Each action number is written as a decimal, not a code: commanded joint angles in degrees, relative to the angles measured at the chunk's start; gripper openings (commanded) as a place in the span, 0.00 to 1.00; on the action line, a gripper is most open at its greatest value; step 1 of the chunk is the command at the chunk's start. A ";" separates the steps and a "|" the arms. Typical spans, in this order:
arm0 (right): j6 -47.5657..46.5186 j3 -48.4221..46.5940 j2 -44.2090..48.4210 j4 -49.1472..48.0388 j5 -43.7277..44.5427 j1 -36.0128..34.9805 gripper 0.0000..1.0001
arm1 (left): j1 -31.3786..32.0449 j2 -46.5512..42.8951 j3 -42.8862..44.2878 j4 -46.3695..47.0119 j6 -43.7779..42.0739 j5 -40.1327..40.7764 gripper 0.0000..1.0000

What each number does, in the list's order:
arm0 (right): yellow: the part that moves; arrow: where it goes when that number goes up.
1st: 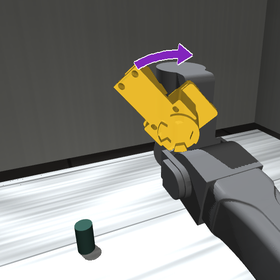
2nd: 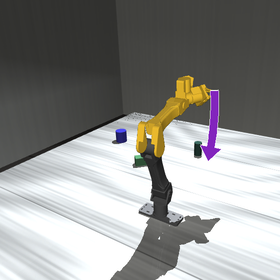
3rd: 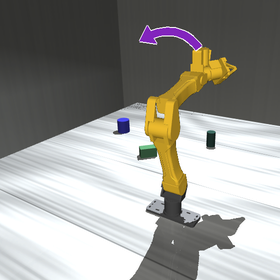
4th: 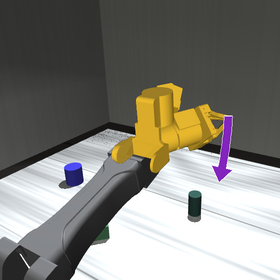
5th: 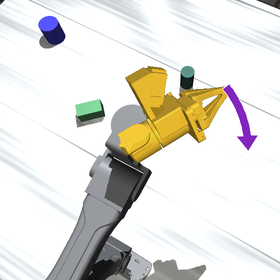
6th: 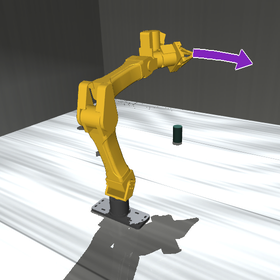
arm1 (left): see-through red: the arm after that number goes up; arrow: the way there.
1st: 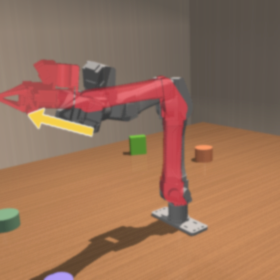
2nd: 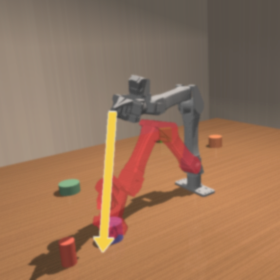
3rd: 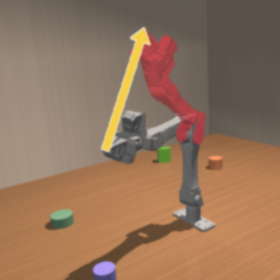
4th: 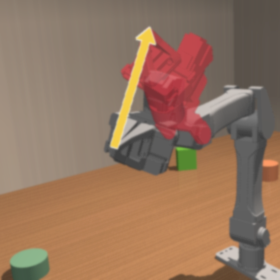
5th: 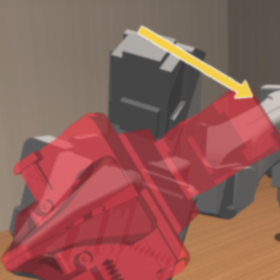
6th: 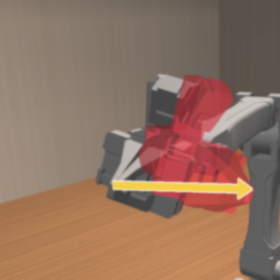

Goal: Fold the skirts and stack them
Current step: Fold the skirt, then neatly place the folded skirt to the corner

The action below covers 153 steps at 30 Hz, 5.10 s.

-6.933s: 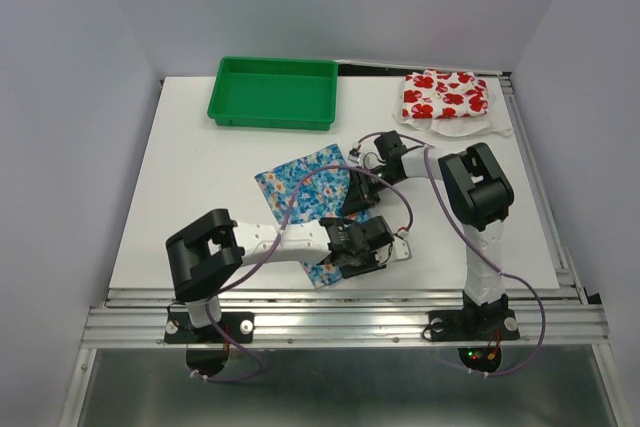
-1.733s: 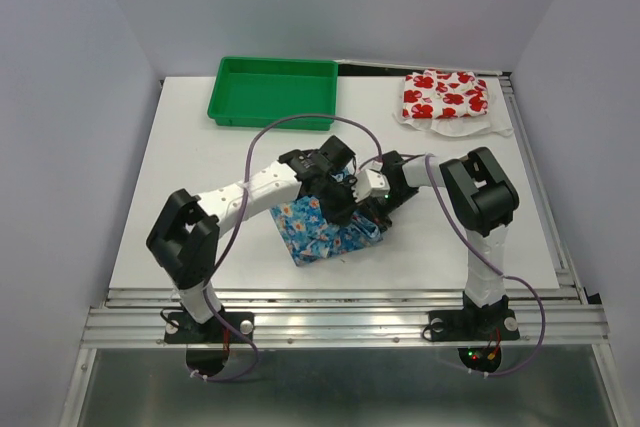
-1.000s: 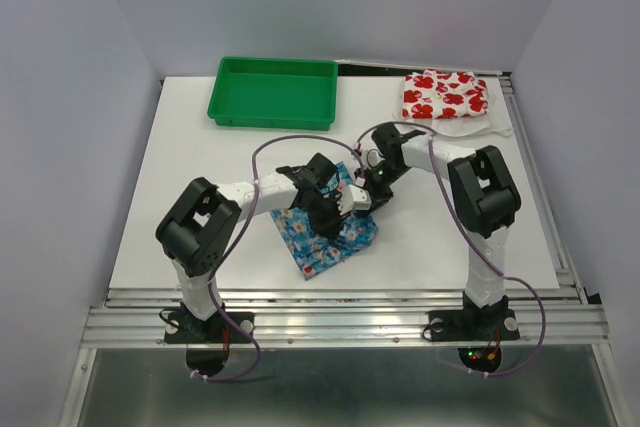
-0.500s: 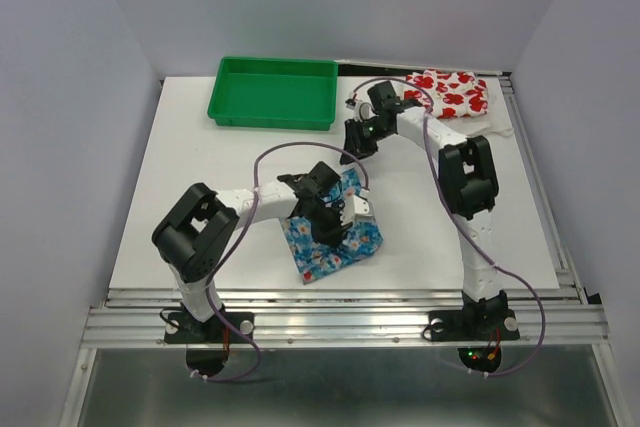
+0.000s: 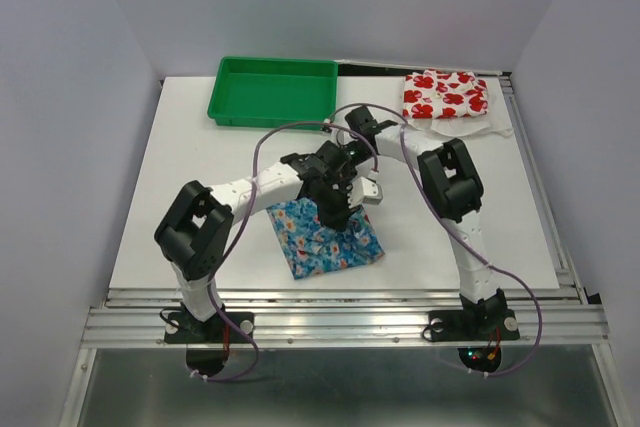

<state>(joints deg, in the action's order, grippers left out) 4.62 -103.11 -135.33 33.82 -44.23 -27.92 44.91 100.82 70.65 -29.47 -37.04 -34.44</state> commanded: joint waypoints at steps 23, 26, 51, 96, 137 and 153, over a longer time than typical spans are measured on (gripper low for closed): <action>-3.92 8.54 1.73 1.42 1.78 -0.82 0.21 | -9.66 7.03 11.00 -4.72 -6.65 7.98 0.00; -3.92 8.72 1.73 1.42 1.69 -0.82 0.21 | -9.84 6.94 10.65 -3.40 -6.12 8.86 0.00; -5.68 6.35 0.77 2.21 5.03 -0.82 0.23 | -10.28 -8.77 9.95 -0.50 2.31 18.44 0.56; 3.90 30.61 20.20 -4.29 0.54 2.43 0.48 | -26.00 -5.29 -19.68 22.18 35.46 -5.82 0.31; 14.18 36.84 18.35 -16.68 2.48 4.63 0.69 | -15.73 1.40 -0.41 12.77 1.17 4.11 0.65; 16.39 37.19 22.21 -21.69 1.95 4.63 0.01 | -14.24 -12.04 -10.62 23.67 6.19 8.40 0.78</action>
<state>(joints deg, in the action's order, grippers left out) 22.00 -66.61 -115.63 14.15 -45.21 -23.20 29.34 96.97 60.90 -11.14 -30.48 -28.67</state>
